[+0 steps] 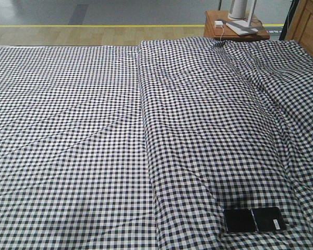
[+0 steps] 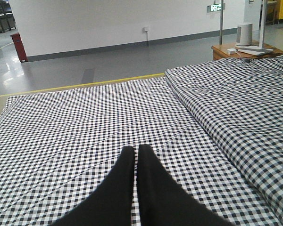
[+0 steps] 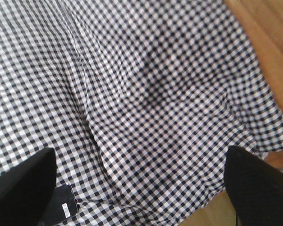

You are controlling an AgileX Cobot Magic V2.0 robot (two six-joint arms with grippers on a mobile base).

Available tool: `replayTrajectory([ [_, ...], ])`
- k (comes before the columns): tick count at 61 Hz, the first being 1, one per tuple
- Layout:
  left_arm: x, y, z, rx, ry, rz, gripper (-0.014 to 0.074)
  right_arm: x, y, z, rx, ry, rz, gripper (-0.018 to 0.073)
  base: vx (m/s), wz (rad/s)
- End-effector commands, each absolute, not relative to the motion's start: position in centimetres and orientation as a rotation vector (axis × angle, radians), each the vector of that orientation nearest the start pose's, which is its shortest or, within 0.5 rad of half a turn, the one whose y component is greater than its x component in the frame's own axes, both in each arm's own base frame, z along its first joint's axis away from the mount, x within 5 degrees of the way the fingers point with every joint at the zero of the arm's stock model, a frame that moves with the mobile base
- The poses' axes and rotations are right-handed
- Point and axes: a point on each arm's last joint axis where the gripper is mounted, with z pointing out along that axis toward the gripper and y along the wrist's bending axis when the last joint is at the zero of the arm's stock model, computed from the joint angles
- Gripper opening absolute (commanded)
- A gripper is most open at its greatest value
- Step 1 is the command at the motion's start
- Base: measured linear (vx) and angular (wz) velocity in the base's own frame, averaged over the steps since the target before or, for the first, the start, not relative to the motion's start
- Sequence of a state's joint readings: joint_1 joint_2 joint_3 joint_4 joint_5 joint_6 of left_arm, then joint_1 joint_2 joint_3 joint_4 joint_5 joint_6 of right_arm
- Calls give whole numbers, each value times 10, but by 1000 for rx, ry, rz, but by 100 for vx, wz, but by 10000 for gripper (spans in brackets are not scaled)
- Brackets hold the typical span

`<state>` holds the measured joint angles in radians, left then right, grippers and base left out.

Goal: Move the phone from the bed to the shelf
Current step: 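Lower the open right gripper over the black phone's edge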

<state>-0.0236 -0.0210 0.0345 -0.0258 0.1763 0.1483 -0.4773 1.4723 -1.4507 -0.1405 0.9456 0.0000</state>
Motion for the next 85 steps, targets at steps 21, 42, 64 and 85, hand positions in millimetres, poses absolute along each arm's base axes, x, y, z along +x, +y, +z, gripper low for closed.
replayTrajectory([
  [21,55,-2,201,105,1572,64,1,346,-209,254,398,2664,-279,650,0,0],
  [42,55,-2,201,105,1572,64,1,347,-241,147,340,2773,299,634,0,0],
  [64,55,-2,201,105,1572,64,1,338,-238,73,267,2695,848,619,0,0],
  [85,55,-2,201,105,1572,64,1,333,-222,10,301,2636,1133,611,0,0],
])
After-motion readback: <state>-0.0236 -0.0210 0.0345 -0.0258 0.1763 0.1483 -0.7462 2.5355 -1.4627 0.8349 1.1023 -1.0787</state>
